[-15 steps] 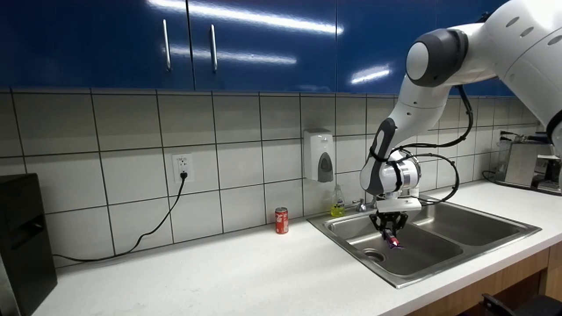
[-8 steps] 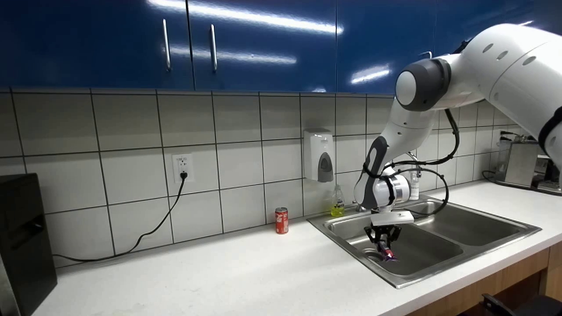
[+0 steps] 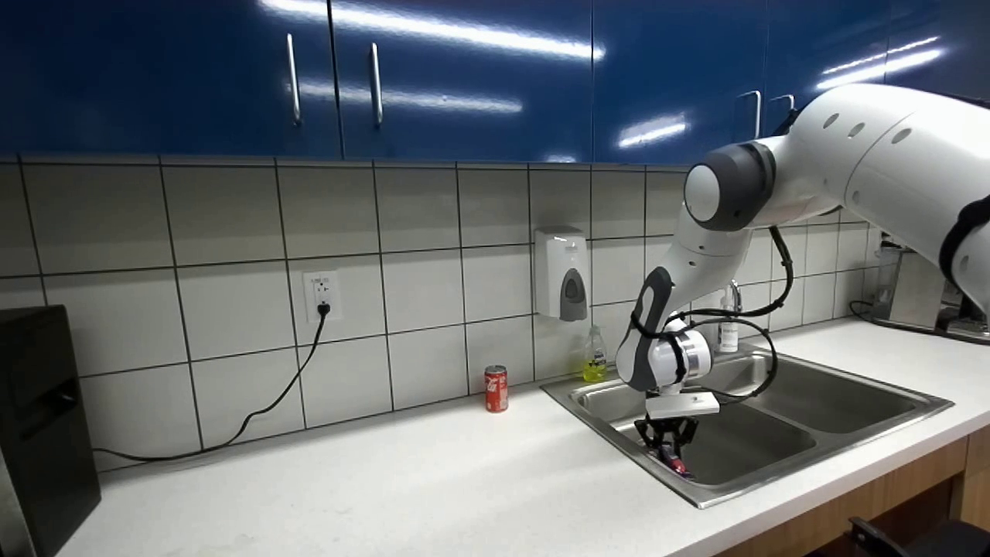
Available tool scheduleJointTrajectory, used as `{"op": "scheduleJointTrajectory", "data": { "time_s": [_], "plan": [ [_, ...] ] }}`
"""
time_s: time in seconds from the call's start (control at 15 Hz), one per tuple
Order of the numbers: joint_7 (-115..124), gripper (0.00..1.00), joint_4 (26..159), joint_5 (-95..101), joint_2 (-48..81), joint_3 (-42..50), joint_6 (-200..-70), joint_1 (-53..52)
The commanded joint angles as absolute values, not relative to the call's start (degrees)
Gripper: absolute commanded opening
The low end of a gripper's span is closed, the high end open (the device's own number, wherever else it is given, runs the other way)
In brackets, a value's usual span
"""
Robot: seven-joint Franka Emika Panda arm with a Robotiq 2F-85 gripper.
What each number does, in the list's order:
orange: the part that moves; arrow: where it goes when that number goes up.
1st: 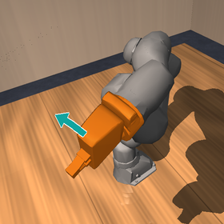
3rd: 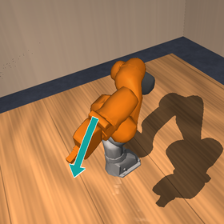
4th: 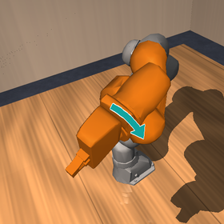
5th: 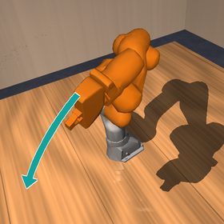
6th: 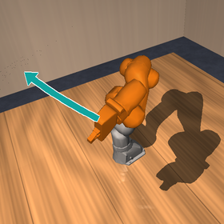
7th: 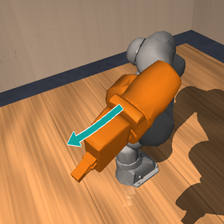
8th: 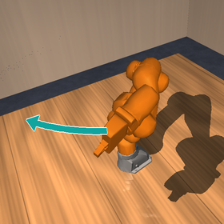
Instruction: Put the chocolate bar inside the sink on the left
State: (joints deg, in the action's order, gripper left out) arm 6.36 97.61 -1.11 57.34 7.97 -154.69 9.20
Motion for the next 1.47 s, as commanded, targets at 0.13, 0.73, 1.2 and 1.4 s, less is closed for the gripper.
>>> {"op": "scheduleJointTrajectory", "data": {
  "time_s": [0.13,0.73,1.2,1.4],
  "plan": [
    [6.5,0.12,92.7,-1.9,60.8,7.9,-151.8,9.0],
    [6.8,0.12,89.4,-1.9,64.0,8.0,-150.3,9.0],
    [7.4,0.92,91.2,-1.9,61.8,8.3,-150.7,8.2],
    [7.8,1.00,93.9,-1.7,58.4,8.5,-151.8,7.2]
  ]
}}
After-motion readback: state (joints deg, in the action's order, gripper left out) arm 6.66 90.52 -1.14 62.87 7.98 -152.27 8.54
